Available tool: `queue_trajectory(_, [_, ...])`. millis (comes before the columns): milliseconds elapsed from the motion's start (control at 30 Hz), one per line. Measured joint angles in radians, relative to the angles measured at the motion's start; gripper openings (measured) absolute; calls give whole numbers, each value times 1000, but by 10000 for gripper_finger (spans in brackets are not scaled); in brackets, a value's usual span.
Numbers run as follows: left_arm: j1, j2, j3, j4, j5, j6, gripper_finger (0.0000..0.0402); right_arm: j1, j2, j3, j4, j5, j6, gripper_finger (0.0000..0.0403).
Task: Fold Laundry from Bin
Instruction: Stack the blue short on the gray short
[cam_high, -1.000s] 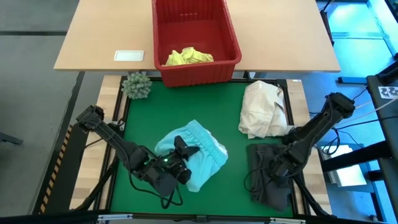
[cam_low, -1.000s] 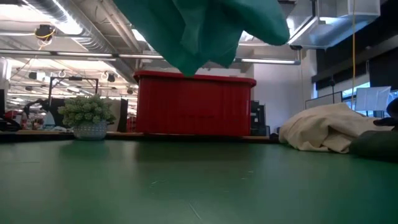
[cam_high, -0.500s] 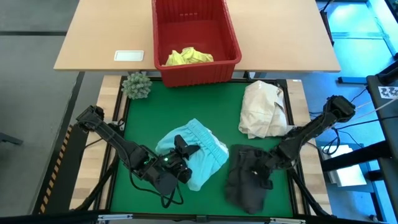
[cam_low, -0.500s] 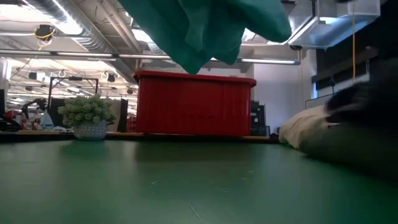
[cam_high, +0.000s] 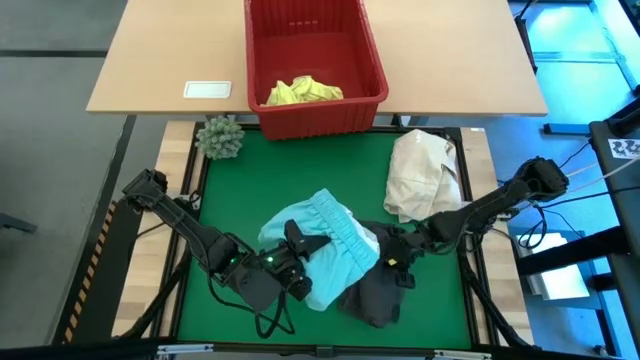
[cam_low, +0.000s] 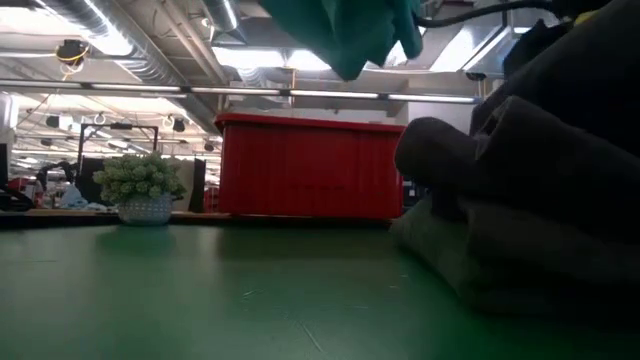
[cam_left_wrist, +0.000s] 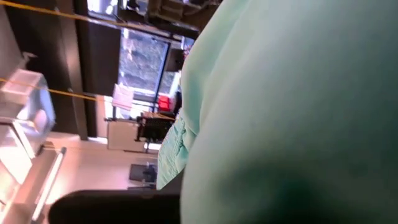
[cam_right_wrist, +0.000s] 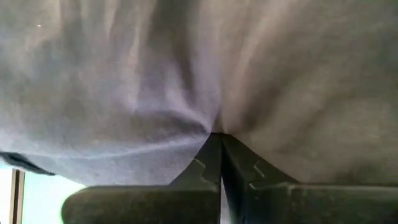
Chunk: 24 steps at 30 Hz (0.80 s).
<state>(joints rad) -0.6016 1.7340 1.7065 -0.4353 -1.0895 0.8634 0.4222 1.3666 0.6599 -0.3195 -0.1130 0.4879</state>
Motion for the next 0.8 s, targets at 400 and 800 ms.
queue_trajectory(400, [70, -2, 0, 137, 154, 110, 7, 143, -118, 366, -542, 217, 20, 0])
queue_trajectory(800, [181, 6, 0, 302, 569, 116, 7, 364, -324, 462, -967, 708, 484, 0])
